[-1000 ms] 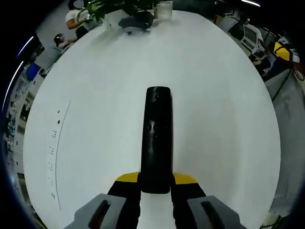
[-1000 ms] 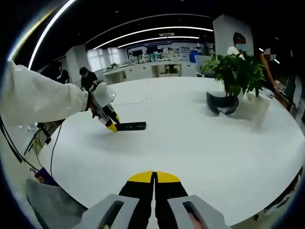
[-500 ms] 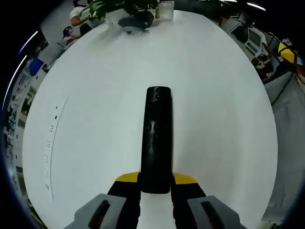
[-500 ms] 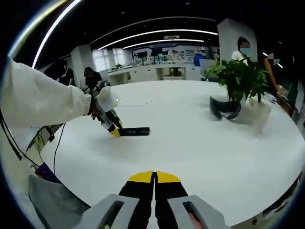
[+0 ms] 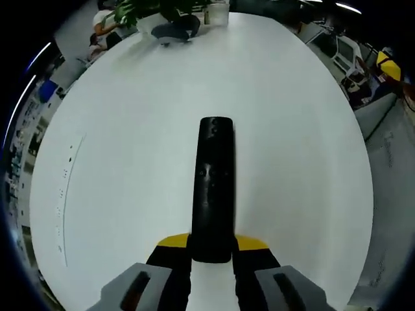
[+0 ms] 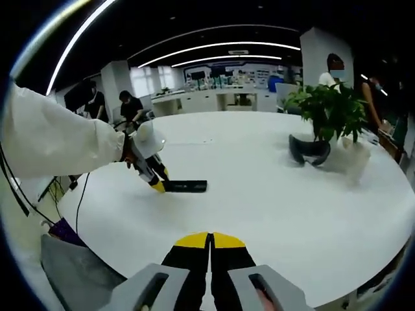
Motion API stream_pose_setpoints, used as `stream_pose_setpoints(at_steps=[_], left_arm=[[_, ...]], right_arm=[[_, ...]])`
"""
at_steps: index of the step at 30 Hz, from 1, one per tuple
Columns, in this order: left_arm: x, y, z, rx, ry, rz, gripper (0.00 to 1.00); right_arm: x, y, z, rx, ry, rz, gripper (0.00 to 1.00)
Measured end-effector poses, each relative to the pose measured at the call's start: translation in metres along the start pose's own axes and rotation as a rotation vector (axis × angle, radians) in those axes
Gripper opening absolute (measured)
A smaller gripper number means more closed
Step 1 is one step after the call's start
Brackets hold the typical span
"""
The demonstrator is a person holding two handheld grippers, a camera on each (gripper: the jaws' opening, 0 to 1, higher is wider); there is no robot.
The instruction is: Press the specified remote control buttons in sequence, fully releasing each button before pressing the next.
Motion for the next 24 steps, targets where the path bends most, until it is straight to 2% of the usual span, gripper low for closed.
stream_pose_setpoints(at_steps=[8, 16, 24], left_arm=[[-0.004, -0.015, 0.001, 0.0, -0.014, -0.002, 0.22], [-0.004, -0.03, 0.0, 0.005, 0.0, 0.009, 0.22], [-0.009, -0.047, 0.001, 0.002, -0.024, 0.011, 0.22]], right_arm=[[-0.001, 0.011, 0.005, 0.006, -0.01, 0.015, 0.0], [0.001, 0.018, 0.011, 0.011, -0.037, 0.021, 0.0], [0.004, 0.026, 0.02, 0.01, -0.066, 0.029, 0.0]])
Point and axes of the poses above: the point that each gripper's makers call its tool centre point, and the gripper's own axes: z roughly backward along the fingers, y roughly to its left, x roughly out of its top, the point moved 8 cm from there along z, roughly backward along the fingers, and after that the axes turned 4 degrees about z, right-handed, at the moved point
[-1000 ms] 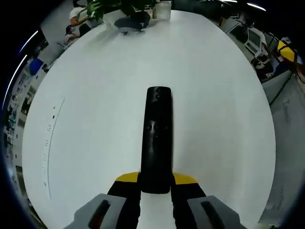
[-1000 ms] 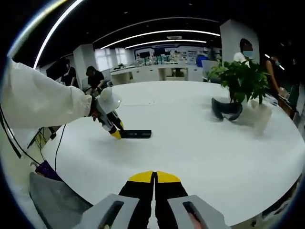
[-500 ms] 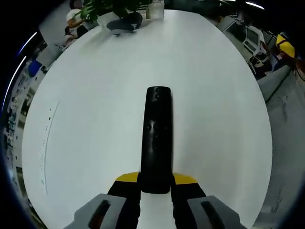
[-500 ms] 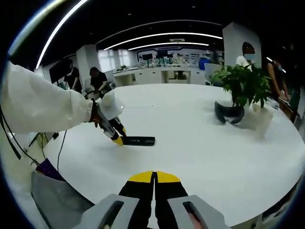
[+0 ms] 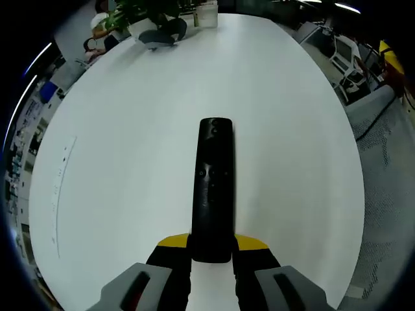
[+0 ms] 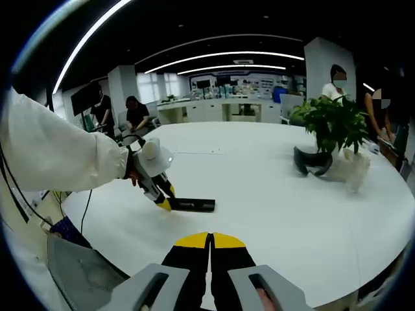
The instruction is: Press the specified remote control buttons in sequence, fully releasing each button before pressing the next.
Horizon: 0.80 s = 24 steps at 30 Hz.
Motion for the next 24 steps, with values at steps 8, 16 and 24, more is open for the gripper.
stream_pose_setpoints(at_steps=[8, 16, 24], left_arm=[[-0.001, -0.014, 0.001, -0.003, 0.001, -0.005, 0.22], [-0.003, -0.022, 0.002, -0.008, 0.002, -0.017, 0.22], [-0.005, -0.036, 0.002, -0.008, 0.008, -0.022, 0.22]], right_arm=[[0.001, 0.006, 0.009, 0.001, -0.022, -0.005, 0.0], [0.001, 0.011, 0.012, 0.009, -0.039, -0.019, 0.0], [-0.001, 0.019, 0.013, 0.029, -0.042, -0.022, 0.0]])
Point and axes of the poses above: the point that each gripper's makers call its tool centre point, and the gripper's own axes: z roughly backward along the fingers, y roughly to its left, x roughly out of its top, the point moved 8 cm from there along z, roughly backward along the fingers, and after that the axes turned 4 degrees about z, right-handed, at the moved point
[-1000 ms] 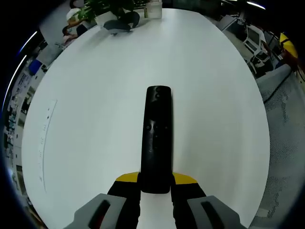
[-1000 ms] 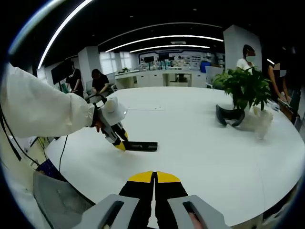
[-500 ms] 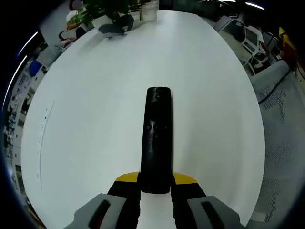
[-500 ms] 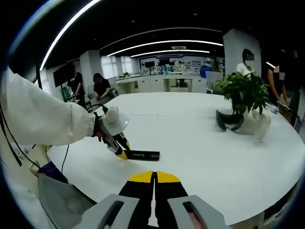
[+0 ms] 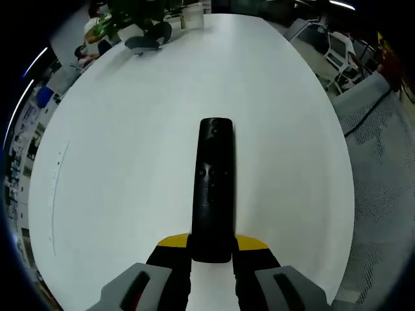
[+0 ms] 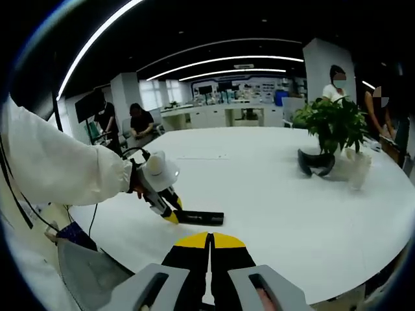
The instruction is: Press the specified remote control buttons in sequence, fully releasing each button before pressing the next.
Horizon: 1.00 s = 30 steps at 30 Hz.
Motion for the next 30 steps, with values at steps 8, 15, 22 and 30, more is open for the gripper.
stream_pose_setpoints(at_steps=[8, 15, 22, 30], left_arm=[[-0.003, -0.015, 0.002, -0.006, -0.008, -0.005, 0.22], [-0.008, -0.03, 0.003, -0.011, -0.045, 0.005, 0.22], [-0.013, -0.047, 0.004, -0.022, -0.073, -0.016, 0.22], [-0.016, -0.07, 0.005, -0.037, -0.078, -0.045, 0.22]], right_arm=[[-0.001, 0.01, -0.001, 0.026, -0.005, 0.008, 0.0], [-0.002, 0.016, -0.002, 0.047, -0.007, 0.021, 0.0], [0.0, 0.021, 0.0, 0.061, -0.019, 0.05, 0.0], [-0.002, 0.027, -0.001, 0.096, -0.005, 0.095, 0.0]])
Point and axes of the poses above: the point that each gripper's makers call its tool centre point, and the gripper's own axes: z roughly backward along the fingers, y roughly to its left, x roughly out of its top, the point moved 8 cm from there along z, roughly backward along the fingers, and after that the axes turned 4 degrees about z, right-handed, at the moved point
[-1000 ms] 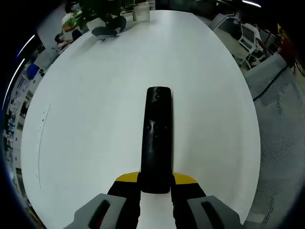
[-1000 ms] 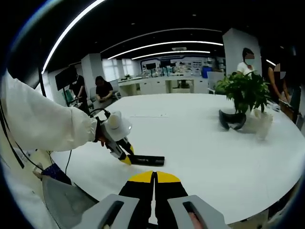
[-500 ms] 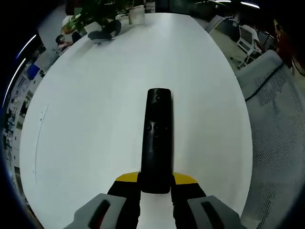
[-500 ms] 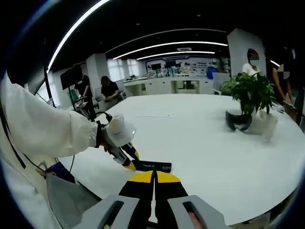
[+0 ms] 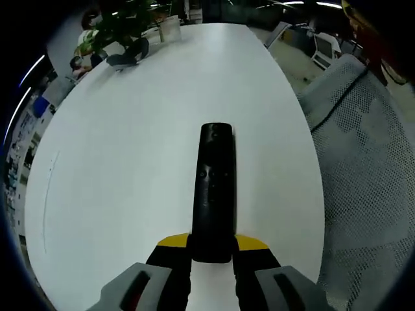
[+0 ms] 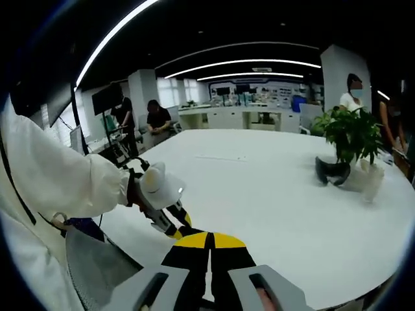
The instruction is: Press the specified remote control buttons in sequence, fully releasing each button before pressing the next.
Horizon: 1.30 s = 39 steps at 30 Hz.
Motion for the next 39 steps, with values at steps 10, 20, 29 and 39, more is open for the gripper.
stream_pose_setpoints(at_steps=[10, 20, 29, 39], left_arm=[[-0.003, -0.021, 0.0, 0.002, -0.013, 0.008, 0.22], [-0.005, -0.043, 0.001, -0.003, 0.004, -0.012, 0.23], [-0.008, -0.059, 0.002, 0.002, -0.001, -0.004, 0.23], [-0.009, -0.068, 0.002, 0.016, -0.005, 0.031, 0.23]], right_arm=[[0.0, 0.004, -0.005, 0.05, 0.016, 0.061, 0.0], [-0.01, -0.003, -0.014, 0.077, 0.1, 0.099, 0.0], [-0.023, -0.017, -0.025, 0.107, 0.209, 0.126, 0.0], [-0.05, -0.02, -0.053, 0.233, 0.297, 0.14, 0.0]])
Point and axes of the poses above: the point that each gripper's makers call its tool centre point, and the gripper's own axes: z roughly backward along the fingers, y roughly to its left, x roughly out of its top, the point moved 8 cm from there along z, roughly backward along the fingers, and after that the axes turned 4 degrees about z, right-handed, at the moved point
